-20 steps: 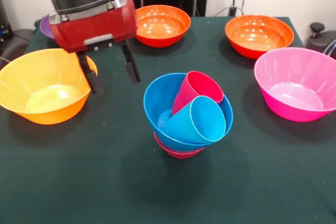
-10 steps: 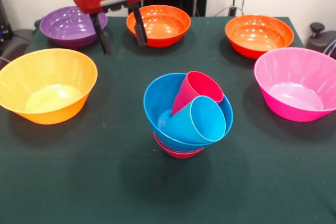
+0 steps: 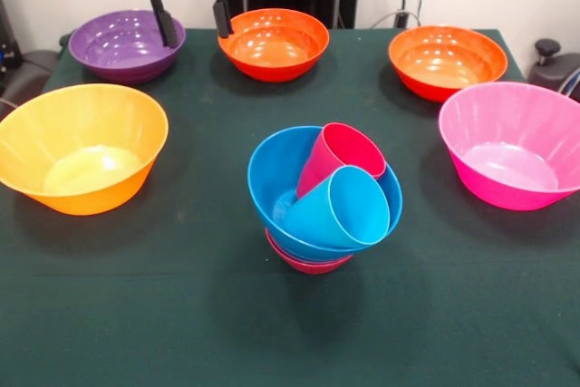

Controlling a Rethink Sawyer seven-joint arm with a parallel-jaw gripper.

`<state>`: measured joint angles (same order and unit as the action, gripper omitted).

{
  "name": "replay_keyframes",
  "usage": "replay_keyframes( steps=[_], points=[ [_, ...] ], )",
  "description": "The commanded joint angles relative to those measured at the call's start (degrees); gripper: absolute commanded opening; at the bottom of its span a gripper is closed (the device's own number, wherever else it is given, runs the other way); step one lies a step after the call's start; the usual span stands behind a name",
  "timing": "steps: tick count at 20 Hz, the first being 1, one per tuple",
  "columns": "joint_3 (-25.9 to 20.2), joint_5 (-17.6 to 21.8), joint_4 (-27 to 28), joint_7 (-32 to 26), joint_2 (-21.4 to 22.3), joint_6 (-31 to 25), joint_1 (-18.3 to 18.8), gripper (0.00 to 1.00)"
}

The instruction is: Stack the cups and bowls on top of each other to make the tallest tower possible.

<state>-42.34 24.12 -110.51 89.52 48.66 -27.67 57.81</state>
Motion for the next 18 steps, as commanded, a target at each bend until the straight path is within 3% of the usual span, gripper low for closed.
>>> replay_keyframes(
  steps=[1,5,9,18],
  points=[
    [8.90,5.31,-15.67,12.39,2.36,10.48,-1.14,1.00],
    [15.79,8.22,-17.26,14.50,-0.07,18.10,-3.52,1.00],
    [22.27,8.76,-17.27,16.87,-3.33,24.90,-7.90,1.00],
    [33.07,6.25,-16.67,21.51,-10.49,38.30,-17.57,1.00]
  ],
)
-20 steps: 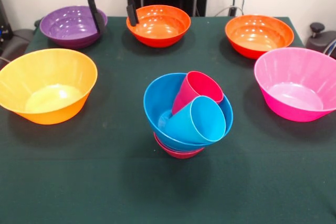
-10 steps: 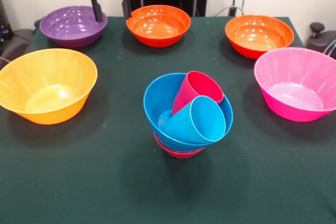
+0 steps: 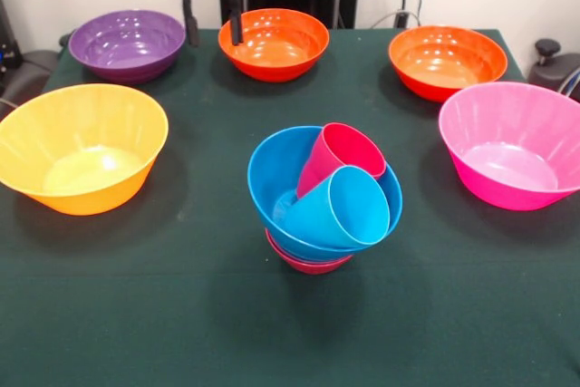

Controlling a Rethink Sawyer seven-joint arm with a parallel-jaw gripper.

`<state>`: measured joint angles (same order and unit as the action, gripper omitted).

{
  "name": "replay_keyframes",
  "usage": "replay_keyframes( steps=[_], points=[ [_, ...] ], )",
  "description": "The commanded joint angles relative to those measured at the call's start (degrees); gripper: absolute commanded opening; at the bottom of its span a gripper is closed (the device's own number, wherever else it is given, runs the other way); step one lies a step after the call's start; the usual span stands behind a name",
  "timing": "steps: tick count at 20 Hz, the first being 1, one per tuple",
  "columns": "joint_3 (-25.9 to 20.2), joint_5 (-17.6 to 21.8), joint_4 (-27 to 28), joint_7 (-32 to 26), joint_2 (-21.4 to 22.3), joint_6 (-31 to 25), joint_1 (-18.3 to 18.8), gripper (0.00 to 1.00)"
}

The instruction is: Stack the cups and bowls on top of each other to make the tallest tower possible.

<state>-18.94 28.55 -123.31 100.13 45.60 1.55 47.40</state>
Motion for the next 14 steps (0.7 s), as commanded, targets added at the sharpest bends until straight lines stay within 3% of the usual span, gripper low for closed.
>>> replay_keyframes(
  steps=[1,6,12,14],
  points=[
    [10.49,1.15,-4.01,11.65,-7.89,10.34,-8.26,1.00],
    [13.75,-2.30,-4.84,14.92,-9.73,15.57,-13.80,1.00],
    [13.72,-7.05,-6.10,18.64,-6.69,15.11,-18.71,1.00],
    [12.83,-7.79,-6.27,19.09,-5.04,13.42,-18.84,1.00]
  ],
)
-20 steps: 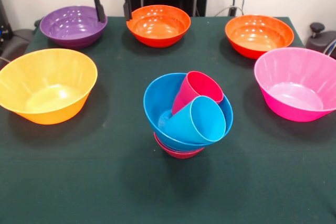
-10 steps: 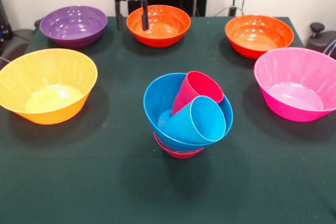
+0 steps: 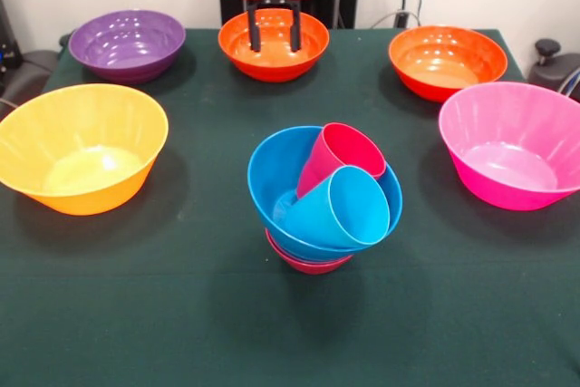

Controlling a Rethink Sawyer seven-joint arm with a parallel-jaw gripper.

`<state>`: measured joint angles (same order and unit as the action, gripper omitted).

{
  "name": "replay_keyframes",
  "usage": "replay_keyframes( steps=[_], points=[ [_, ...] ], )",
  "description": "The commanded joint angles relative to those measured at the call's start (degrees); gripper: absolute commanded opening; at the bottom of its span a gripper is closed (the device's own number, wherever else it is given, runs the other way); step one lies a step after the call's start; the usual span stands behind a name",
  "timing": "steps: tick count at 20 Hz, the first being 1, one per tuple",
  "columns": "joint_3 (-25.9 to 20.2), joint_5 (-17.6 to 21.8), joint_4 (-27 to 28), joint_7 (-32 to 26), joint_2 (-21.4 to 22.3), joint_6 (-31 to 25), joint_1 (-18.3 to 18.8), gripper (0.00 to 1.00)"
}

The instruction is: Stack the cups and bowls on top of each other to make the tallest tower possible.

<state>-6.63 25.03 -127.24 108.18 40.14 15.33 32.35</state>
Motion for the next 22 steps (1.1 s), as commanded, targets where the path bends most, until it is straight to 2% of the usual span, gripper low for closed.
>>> replay_keyframes(
  steps=[1,7,11,16,22],
  points=[
    [-0.04,-5.29,-2.44,11.46,1.90,-1.84,-4.44,1.00],
    [-2.08,-9.37,-3.28,13.17,7.78,-7.49,-7.03,1.00],
    [-1.95,-12.41,-2.68,13.88,8.70,-8.90,-9.65,1.00],
    [-0.11,-16.87,0.16,14.57,5.88,-7.24,-14.63,1.00],
    [1.64,-21.09,2.64,15.57,-1.03,-0.40,-19.39,1.00]
  ],
)
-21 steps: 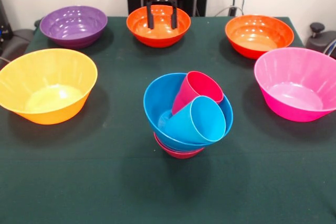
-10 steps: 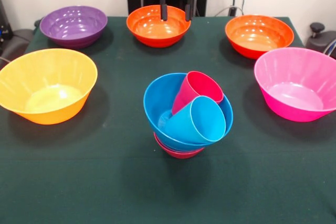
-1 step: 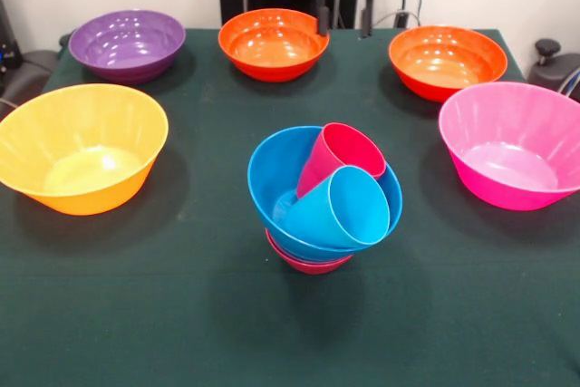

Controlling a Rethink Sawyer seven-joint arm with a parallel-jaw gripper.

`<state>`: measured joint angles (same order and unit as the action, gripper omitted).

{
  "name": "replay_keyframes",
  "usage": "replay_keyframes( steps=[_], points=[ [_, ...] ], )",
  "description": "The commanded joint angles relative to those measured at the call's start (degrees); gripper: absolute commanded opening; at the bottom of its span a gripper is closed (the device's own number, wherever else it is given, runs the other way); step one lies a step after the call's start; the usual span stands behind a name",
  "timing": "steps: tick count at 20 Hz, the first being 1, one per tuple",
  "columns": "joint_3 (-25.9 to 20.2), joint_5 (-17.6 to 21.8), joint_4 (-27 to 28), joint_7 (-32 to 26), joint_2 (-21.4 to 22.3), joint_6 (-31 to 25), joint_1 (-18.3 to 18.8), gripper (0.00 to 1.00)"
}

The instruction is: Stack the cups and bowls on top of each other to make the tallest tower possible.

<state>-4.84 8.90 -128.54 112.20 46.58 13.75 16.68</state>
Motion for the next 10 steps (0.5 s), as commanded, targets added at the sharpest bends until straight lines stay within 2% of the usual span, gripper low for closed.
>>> replay_keyframes(
  steps=[1,10],
  points=[
    [0.03,-5.45,4.30,11.75,-8.35,2.04,-4.29,1.00],
    [2.11,-8.46,6.81,13.64,-15.18,8.28,-9.04,1.00]
  ],
)
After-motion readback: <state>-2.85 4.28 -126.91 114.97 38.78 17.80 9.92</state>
